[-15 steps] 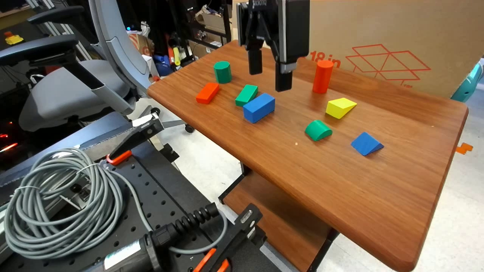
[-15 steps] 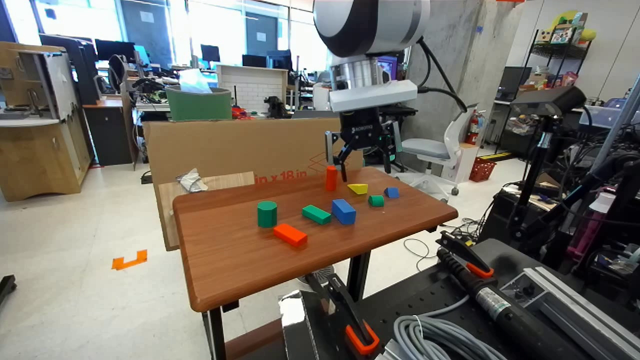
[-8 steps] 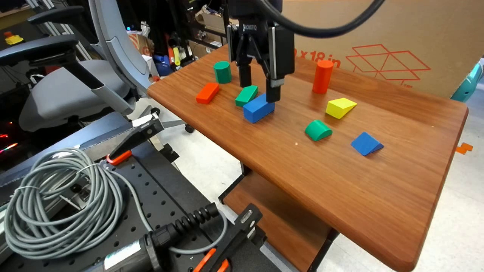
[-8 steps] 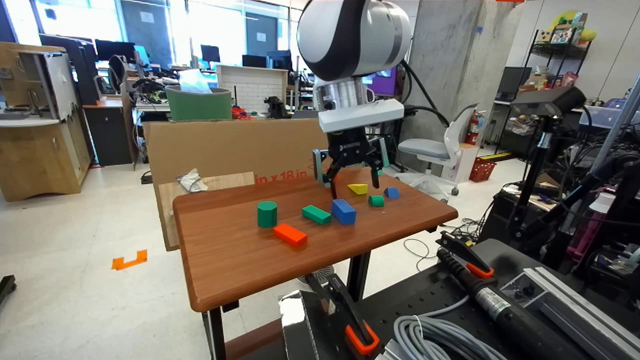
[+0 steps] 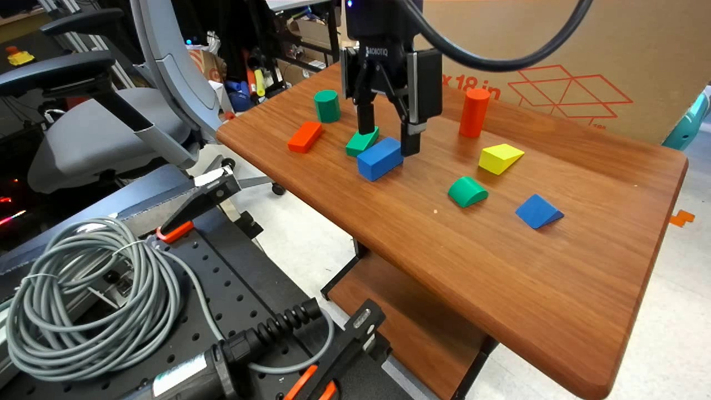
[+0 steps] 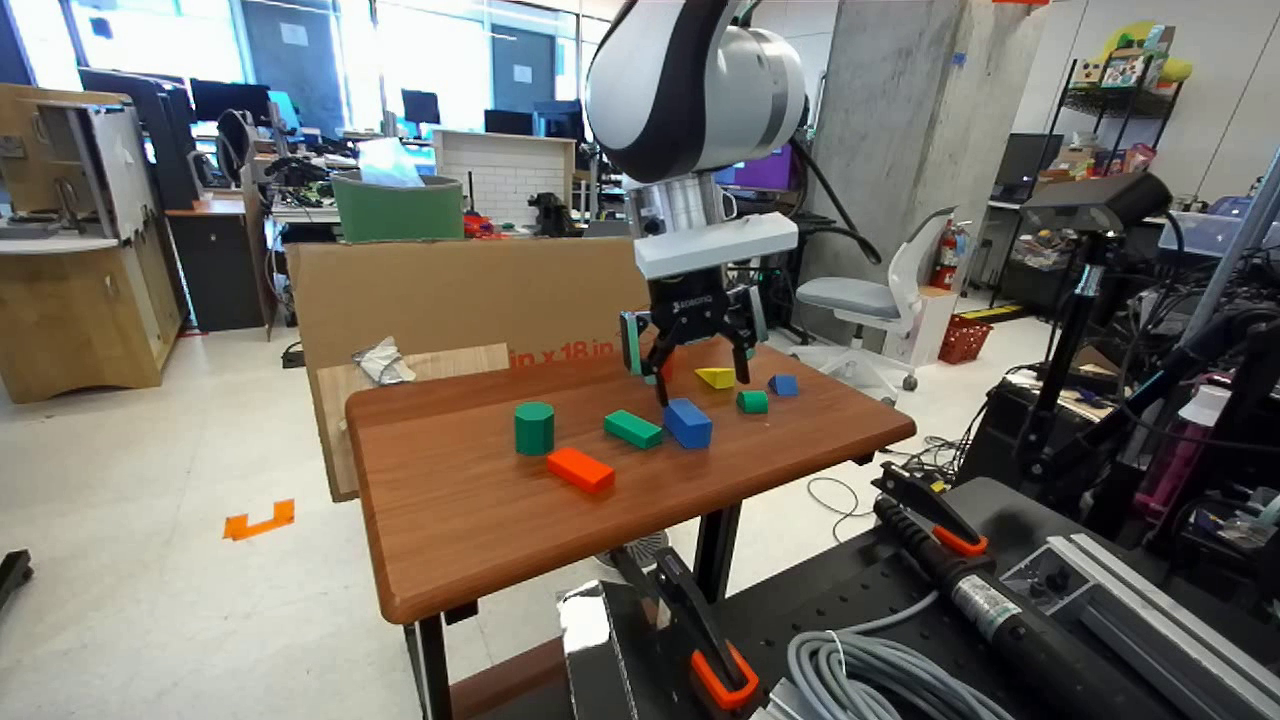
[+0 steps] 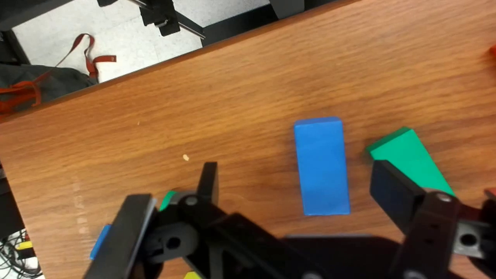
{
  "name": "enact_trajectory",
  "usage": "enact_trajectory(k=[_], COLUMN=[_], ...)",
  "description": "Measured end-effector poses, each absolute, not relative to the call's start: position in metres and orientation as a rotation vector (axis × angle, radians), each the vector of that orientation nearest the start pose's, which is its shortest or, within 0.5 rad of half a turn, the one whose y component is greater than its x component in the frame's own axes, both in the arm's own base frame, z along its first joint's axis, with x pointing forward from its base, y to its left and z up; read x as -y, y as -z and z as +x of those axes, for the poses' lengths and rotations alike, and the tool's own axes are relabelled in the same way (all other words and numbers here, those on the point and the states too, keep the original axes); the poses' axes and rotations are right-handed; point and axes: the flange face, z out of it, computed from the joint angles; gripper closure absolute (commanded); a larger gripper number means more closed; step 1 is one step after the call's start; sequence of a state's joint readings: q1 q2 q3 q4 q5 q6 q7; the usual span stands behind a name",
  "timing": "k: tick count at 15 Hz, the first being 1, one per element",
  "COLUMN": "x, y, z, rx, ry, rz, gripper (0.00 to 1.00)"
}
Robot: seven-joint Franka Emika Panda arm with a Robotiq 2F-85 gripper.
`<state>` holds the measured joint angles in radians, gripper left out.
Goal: Put the blue block on the green block
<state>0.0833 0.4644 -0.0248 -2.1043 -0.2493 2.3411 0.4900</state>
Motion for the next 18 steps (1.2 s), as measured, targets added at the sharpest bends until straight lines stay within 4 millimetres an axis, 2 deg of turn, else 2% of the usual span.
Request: enact_trajectory(k=[1,2,4,11,16,18], x=[-0.029,-0.029,-0.03,-0.026,-0.02,-0.025], y=[-0.175,-0.172,-0.168,-0.155,-0.158,-0.167], z=[0.555,0.556,0.558,0.565,0.571,0.576], rx=[-0.384,-0.373,-0.357,-0.353,-0.374,-0.378], ry=[-0.295,-0.3,-0.307,-0.322,-0.304,-0.248], rz=[-3.331,-3.332,-3.333,-3.337,-3.341,-3.334], gripper=[0.0,0.22,0.34,0.88,0.9,0.9])
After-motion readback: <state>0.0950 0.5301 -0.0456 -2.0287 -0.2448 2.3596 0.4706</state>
